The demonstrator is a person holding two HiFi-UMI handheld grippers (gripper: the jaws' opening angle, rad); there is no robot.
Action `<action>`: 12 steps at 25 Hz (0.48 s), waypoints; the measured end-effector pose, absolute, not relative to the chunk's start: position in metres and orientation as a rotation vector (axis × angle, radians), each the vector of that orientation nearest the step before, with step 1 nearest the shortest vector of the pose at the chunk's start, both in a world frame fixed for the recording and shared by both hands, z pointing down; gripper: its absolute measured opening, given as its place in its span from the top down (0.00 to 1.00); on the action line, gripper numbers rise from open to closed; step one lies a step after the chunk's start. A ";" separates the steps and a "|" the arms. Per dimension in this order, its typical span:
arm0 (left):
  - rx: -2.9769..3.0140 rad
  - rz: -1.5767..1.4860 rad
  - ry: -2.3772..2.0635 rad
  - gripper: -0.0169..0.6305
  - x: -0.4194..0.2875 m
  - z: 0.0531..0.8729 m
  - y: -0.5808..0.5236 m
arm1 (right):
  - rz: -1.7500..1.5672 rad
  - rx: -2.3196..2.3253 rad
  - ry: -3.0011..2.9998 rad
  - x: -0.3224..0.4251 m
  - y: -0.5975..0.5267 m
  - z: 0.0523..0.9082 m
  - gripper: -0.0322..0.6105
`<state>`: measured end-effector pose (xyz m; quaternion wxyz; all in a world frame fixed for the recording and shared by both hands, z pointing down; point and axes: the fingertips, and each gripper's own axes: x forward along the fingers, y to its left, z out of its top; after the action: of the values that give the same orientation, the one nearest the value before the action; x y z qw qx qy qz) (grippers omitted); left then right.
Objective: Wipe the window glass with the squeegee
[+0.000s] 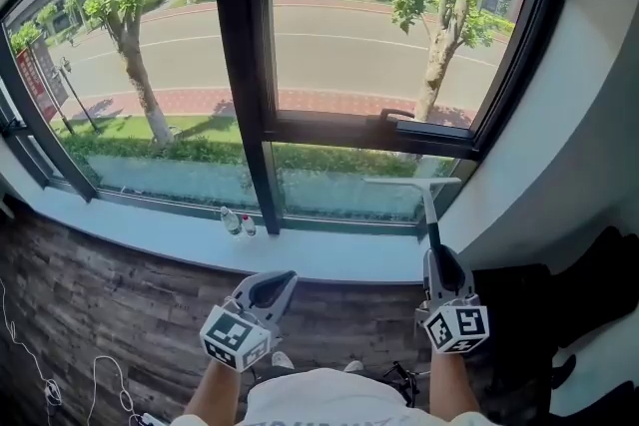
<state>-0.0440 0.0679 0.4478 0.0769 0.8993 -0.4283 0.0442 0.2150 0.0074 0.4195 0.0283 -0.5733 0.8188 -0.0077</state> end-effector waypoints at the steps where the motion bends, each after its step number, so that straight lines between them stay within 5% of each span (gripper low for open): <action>1: 2.698 0.134 -1.283 0.95 -0.037 0.444 0.065 | -0.021 -1.755 2.534 0.219 0.005 0.416 0.79; 12: 2.721 0.160 -1.238 0.95 -0.026 0.459 0.062 | -0.008 -1.754 2.559 0.222 0.011 0.430 0.79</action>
<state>-0.0262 0.0621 0.4590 0.0742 0.9064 -0.4124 0.0534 0.2219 0.0107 0.4305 0.0198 -0.5652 0.8247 -0.0025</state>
